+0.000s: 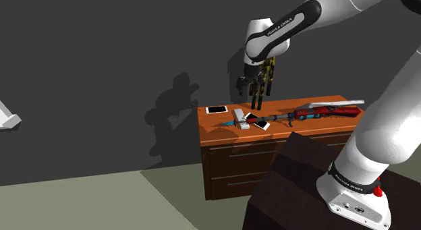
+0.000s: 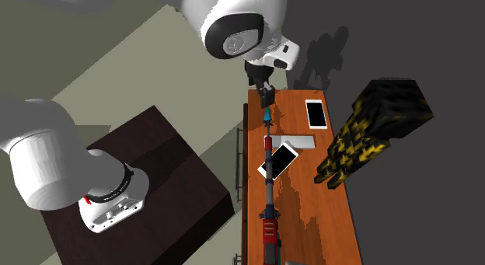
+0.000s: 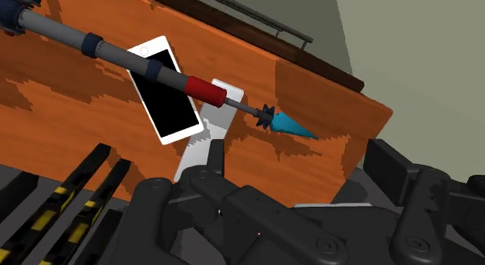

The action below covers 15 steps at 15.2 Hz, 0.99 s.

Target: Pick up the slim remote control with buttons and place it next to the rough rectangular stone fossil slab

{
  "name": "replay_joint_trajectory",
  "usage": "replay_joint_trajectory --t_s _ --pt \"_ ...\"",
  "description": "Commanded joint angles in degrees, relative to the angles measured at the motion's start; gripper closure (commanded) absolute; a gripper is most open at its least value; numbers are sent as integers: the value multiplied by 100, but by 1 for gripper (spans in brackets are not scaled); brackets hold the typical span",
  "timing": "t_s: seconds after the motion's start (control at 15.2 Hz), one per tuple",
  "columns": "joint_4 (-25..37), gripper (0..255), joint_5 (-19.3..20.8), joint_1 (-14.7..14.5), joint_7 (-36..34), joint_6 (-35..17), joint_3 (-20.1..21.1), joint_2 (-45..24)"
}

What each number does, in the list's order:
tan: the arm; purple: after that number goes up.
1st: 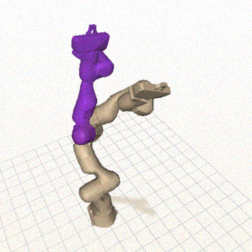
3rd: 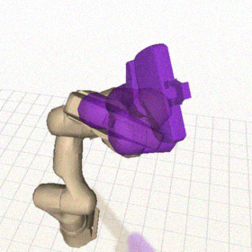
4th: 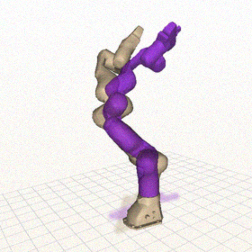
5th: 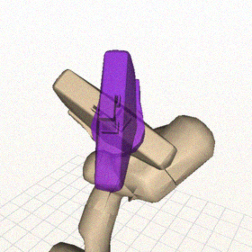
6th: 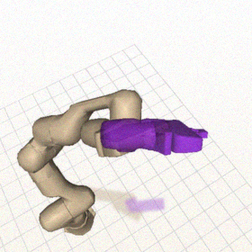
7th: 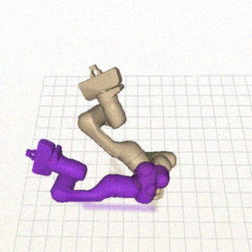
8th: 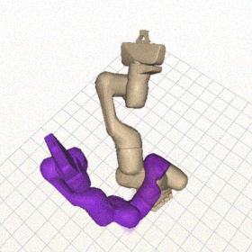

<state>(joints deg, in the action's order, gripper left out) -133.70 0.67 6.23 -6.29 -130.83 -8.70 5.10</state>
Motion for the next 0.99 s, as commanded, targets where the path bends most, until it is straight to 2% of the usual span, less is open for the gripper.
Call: replay_joint_trajectory --t_s 0.0,0.46,0.92 --pt "139 0 -78 56 79 -248 -78 -401" --pt "893 0 -503 263 300 -907 -173 -1909" --pt "1963 0 -919 605 471 -1252 -113 -3424"
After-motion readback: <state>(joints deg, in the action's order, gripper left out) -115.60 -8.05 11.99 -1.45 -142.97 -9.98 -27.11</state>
